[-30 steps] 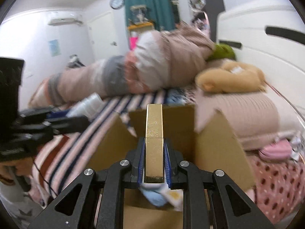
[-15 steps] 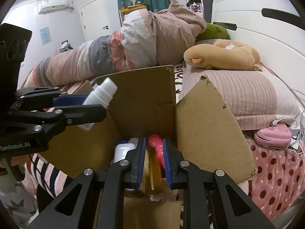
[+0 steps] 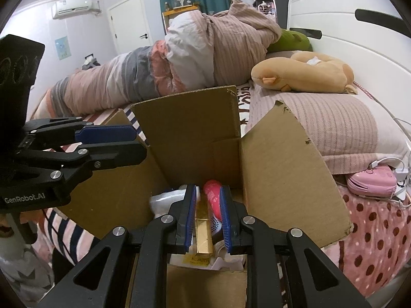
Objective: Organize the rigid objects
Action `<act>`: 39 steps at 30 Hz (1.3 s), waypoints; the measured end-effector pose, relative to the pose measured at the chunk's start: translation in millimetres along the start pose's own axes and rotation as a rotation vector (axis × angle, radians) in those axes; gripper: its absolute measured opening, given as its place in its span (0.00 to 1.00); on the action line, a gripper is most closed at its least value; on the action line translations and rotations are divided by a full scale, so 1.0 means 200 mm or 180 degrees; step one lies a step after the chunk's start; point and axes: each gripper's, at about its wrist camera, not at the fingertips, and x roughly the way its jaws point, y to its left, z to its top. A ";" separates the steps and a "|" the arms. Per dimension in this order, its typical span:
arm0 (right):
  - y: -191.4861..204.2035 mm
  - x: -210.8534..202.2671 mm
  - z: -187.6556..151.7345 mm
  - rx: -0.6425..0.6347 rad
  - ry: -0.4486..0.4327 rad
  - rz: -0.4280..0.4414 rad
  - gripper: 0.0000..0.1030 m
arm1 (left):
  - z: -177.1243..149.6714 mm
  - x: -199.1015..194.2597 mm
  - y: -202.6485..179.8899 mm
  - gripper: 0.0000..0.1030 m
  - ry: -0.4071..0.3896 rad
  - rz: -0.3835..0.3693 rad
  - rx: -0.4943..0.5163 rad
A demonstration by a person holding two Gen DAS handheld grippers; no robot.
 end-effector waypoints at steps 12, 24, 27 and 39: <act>0.12 0.05 0.00 -0.0083 0.0074 0.0197 0.17 | -0.04 -0.20 0.12 0.62 -0.0255 0.0138 -0.0326; 0.12 -0.28 0.15 -0.0322 -0.0687 0.0488 0.91 | -0.13 -0.51 0.21 0.92 -0.0560 0.1153 -0.0920; 0.13 -0.35 0.17 -0.0393 -0.0890 0.0632 0.96 | -0.17 -0.57 0.23 0.99 -0.0649 0.1449 -0.1104; 0.18 -0.36 0.16 -0.0543 -0.0983 0.0797 0.97 | -0.24 -0.66 0.28 0.99 -0.0682 0.1682 -0.1268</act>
